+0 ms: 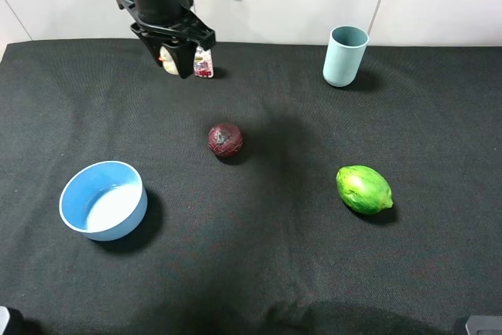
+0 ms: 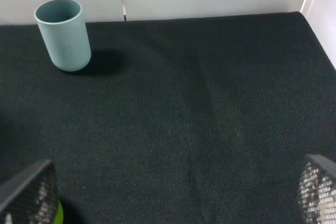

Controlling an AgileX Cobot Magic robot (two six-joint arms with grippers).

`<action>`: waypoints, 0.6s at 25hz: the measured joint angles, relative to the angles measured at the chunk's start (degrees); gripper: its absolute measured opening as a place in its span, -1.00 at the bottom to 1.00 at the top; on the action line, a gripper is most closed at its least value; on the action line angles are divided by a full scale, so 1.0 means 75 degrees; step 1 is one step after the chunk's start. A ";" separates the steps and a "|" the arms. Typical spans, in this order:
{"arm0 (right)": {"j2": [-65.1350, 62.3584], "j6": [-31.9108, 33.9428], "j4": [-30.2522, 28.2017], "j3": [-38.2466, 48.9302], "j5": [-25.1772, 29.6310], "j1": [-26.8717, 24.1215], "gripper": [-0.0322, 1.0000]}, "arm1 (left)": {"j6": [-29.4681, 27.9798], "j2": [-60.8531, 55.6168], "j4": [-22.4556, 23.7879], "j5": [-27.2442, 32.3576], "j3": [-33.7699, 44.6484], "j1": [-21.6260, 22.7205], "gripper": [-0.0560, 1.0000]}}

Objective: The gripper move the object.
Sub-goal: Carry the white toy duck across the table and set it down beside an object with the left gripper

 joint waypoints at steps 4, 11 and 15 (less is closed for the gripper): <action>0.0000 0.0000 0.0007 0.0000 0.0000 0.0000 0.41 | -0.0042 0.0000 0.0000 0.0000 0.0000 -0.0384 0.08; 0.0000 0.0000 0.0007 0.0000 0.0000 0.0000 0.41 | -0.0193 0.0000 -0.0003 0.0000 0.0000 -0.1047 0.08; 0.0000 0.0000 0.0007 0.0000 0.0000 0.0000 0.41 | -0.0217 0.0000 -0.0003 0.0000 0.0000 -0.1430 0.08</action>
